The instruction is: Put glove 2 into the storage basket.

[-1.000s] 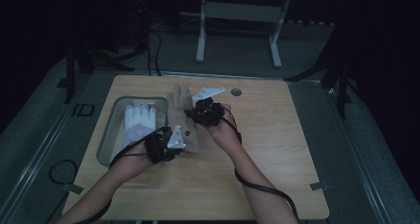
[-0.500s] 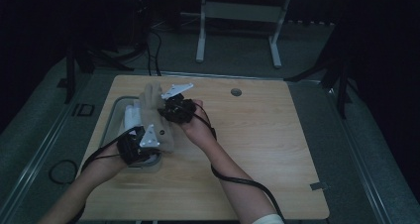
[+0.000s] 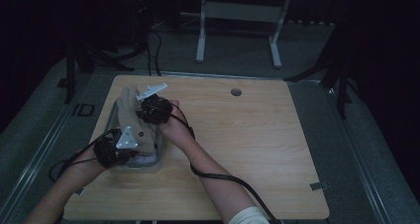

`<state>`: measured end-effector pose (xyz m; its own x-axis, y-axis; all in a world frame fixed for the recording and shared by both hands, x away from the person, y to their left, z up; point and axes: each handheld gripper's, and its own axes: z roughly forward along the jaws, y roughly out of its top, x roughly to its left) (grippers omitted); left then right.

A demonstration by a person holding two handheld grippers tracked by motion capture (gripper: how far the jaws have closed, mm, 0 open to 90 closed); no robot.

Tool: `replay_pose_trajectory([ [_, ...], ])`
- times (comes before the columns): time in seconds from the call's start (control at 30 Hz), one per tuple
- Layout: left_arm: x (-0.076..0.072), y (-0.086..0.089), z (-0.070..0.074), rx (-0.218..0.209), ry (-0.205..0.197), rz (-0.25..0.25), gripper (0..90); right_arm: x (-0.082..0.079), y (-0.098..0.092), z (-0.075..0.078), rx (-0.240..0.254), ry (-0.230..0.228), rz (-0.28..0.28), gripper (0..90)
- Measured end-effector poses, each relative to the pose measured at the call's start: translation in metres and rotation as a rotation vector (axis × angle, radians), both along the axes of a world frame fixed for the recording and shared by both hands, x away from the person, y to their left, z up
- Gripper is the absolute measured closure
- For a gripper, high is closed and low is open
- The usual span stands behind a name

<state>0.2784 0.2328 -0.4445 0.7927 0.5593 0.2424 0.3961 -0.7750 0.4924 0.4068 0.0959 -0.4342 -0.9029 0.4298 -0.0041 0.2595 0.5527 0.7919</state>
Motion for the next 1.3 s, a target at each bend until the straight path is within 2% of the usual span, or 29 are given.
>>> replay_pose_trajectory([
  [0.07,0.001,0.001,-0.001,-0.005,0.002,0.006,81.6,0.0,0.002,-0.001,-0.003,-0.009,0.0,81.3],
  [0.23,0.006,-0.002,-0.015,-0.012,0.045,0.0,81.6,0.007,0.006,-0.02,-0.03,0.035,-0.005,81.2],
  [0.3,0.007,-0.003,-0.017,-0.007,0.046,0.0,81.5,0.008,0.006,-0.024,-0.041,0.044,-0.009,81.2],
  [0.33,0.007,-0.004,-0.019,-0.006,0.047,0.002,81.5,0.012,0.004,-0.032,-0.04,0.073,-0.018,81.2],
  [0.4,0.009,-0.004,-0.021,-0.012,0.05,0.003,81.5,0.012,0.004,-0.032,-0.04,0.073,-0.018,81.2],
  [0.43,0.012,-0.001,-0.025,-0.036,0.063,0.006,81.5,0.018,0.003,-0.04,-0.035,0.11,-0.029,80.9],
  [0.63,0.015,-0.001,-0.031,-0.033,0.08,0.007,81.3,0.022,0.003,-0.052,-0.051,0.129,-0.045,79.7],
  [0.73,0.016,-0.001,-0.032,-0.037,0.089,0.011,80.7,0.022,0.003,-0.053,-0.048,0.13,-0.047,77.6],
  [0.83,0.017,-0.001,-0.031,-0.045,0.095,0.016,79.2,0.024,0.001,-0.049,-0.048,0.133,-0.054,69.2],
  [0.87,0.017,-0.001,-0.031,-0.045,0.095,0.016,79.0,0.024,0.001,-0.049,-0.048,0.133,-0.054,69.2],
  [0.9,0.017,-0.001,-0.031,-0.048,0.098,0.017,78.6,0.026,-0.002,-0.047,-0.039,0.145,-0.056,63.0],
  [1.0,0.017,-0.001,-0.031,-0.051,0.1,0.019,77.6,0.029,-0.007,-0.044,-0.026,0.154,-0.075,53.6],
  [1.03,0.017,-0.001,-0.032,-0.052,0.102,0.022,77.6,0.029,-0.007,-0.044,-0.026,0.154,-0.075,53.6],
  [1.07,0.016,-0.001,-0.031,-0.059,0.098,0.025,75.4,0.029,-0.01,-0.041,-0.024,0.147,-0.076,47.6],
  [1.13,0.016,0.0,-0.03,-0.061,0.099,0.025,74.1,0.028,-0.012,-0.04,-0.024,0.144,-0.076,45.7],
  [1.17,0.016,0.0,-0.028,-0.066,0.1,0.028,69.9,0.028,-0.014,-0.037,-0.018,0.136,-0.076,41.7],
  [1.3,0.014,0.002,-0.013,-0.12,0.06,0.073,40.5,0.027,-0.028,-0.025,0.036,0.14,-0.074,29.4],
])
